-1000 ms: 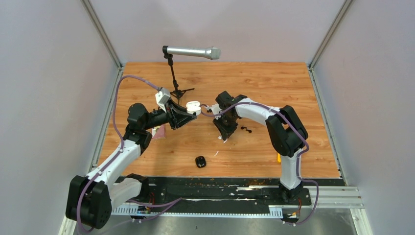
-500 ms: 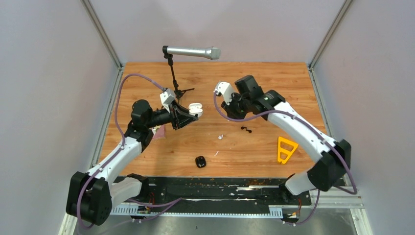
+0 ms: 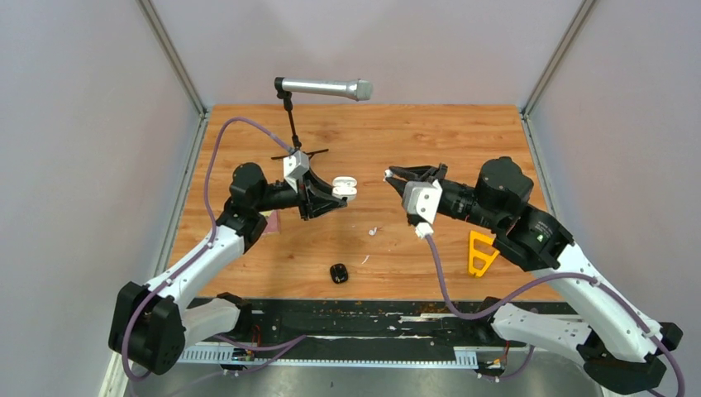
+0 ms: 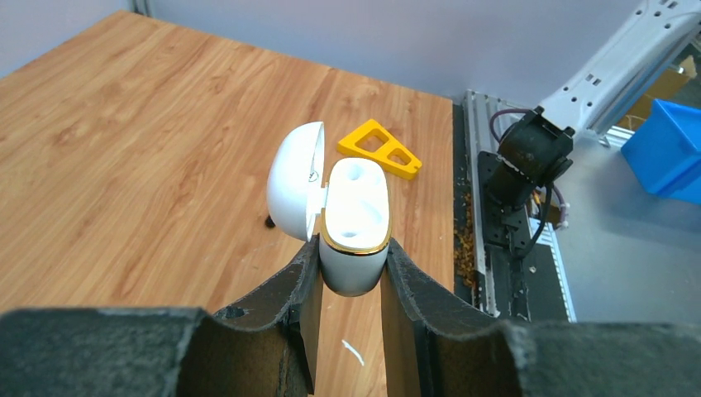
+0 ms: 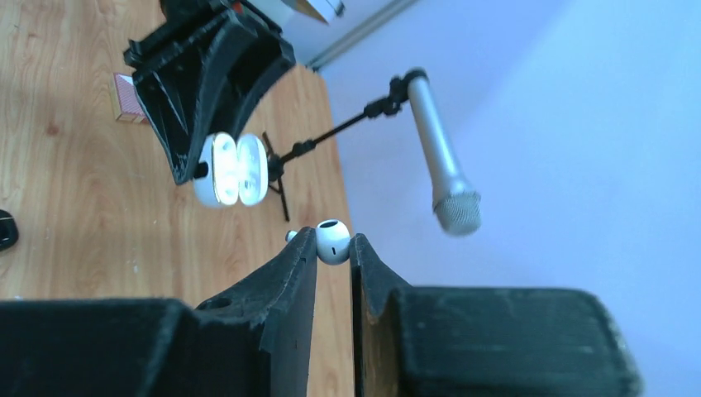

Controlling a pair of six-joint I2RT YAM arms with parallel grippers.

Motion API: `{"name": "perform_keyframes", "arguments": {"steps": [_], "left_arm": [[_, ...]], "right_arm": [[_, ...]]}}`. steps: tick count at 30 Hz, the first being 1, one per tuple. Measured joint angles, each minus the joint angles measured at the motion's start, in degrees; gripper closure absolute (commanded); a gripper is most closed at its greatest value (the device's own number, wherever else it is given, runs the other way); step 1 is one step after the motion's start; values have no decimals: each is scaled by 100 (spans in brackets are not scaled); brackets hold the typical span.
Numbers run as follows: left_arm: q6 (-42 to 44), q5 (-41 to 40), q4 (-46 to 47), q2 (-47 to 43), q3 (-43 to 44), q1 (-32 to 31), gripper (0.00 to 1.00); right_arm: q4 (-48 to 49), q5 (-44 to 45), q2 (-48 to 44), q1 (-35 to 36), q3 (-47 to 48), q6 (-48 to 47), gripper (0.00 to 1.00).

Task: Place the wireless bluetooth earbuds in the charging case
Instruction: Place the earbud in the charging case.

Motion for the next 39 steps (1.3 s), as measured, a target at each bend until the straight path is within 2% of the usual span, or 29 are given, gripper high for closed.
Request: {"name": "perform_keyframes", "arguments": {"steps": [6, 15, 27, 39], "left_arm": [[-2, 4, 120, -4, 63, -136, 100], [-22, -4, 328, -103, 66, -140, 100], [-39, -28, 586, -275, 22, -140, 100], [-81, 28, 682, -275, -13, -144, 100]], "right_arm": [[238, -63, 177, 682, -35, -859, 100], [463, 188, 592, 1067, -107, -1095, 100], [564, 608, 693, 1241, -212, -1220, 100], [1040, 496, 964, 1440, -361, -1572, 100]]}}
